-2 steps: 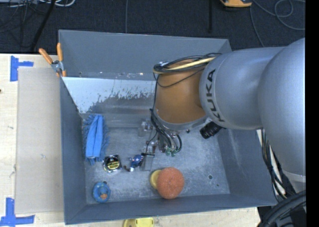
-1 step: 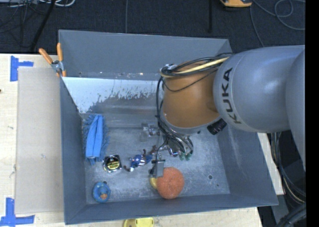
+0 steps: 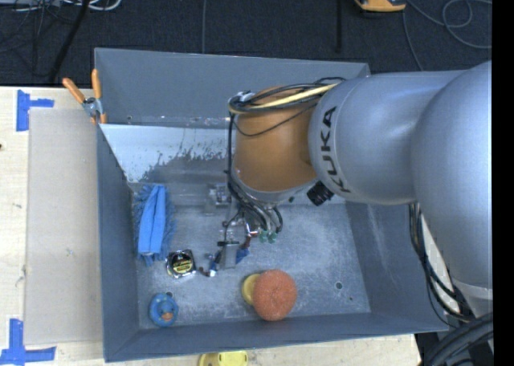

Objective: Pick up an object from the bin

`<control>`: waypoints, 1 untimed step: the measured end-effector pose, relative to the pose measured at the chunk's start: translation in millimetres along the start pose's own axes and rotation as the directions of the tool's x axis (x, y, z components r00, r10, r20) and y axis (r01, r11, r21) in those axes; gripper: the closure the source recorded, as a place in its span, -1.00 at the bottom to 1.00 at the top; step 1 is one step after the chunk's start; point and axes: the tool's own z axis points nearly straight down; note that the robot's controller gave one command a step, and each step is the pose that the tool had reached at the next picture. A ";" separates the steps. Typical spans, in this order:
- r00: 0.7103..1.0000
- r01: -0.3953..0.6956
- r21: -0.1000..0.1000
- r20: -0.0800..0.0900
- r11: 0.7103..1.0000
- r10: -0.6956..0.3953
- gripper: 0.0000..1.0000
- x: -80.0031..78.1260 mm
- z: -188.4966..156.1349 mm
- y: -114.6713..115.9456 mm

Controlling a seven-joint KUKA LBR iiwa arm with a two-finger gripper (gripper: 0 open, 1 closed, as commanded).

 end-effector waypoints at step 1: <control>0.998 -0.052 0.000 -0.019 0.999 0.052 -1.00 30.2 30.3 -25.4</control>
Offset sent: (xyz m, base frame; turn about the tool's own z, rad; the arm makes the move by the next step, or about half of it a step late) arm 0.0056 0.0029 -0.0733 0.0643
